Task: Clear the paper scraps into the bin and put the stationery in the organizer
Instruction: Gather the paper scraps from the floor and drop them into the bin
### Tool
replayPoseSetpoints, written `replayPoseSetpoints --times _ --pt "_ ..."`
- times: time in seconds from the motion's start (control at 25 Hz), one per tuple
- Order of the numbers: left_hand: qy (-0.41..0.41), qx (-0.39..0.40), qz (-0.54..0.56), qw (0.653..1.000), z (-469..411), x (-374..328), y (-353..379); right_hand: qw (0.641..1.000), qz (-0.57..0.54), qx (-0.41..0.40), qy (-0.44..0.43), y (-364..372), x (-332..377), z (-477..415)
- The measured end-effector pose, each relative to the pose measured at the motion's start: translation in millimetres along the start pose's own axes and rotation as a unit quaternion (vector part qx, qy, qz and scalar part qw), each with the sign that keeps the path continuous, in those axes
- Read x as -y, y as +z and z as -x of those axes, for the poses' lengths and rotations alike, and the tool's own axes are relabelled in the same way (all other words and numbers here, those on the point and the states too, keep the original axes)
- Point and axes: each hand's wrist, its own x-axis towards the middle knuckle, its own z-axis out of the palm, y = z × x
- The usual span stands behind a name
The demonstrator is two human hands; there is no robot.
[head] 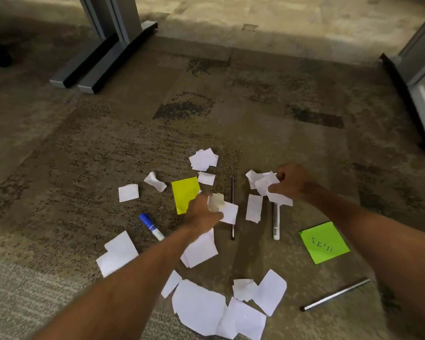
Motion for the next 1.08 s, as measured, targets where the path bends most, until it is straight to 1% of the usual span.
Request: replayPoseSetpoints --times 0.04,0.12,0.28,0.36,0.48,0.64,0.84,0.92,1.08 --pt "-0.005 -0.001 -0.012 1.000 -11 0 -2 1.000 0.005 0.007 -0.001 -1 -4 -4" --pt "0.000 0.005 -0.073 0.997 -28 3 -5 0.999 0.022 0.029 -0.009 1 -10 -9" --pt "0.037 0.000 -0.187 0.982 -47 11 -3 0.998 0.024 0.061 -0.016 16 -21 -24" --pt "0.050 0.019 -0.229 0.972 -48 13 1 0.998 0.013 0.065 -0.005 22 -24 -32" --pt "0.083 0.046 -0.281 0.955 -49 14 4 0.998 0.030 0.059 0.010 25 -24 -41" --pt "0.085 0.061 -0.316 0.943 -52 9 2 0.995 0.054 0.077 0.034 32 -26 -47" --pt "0.081 0.064 -0.353 0.930 -54 2 2 0.998 0.043 0.026 0.033 35 -24 -44" --pt "0.068 0.057 -0.356 0.930 -54 0 1 0.999 0.042 0.021 0.021 32 -26 -40" --pt "0.053 0.055 -0.395 0.915 -56 -4 -7 1.000 0.007 0.009 -0.009 25 -30 -34"
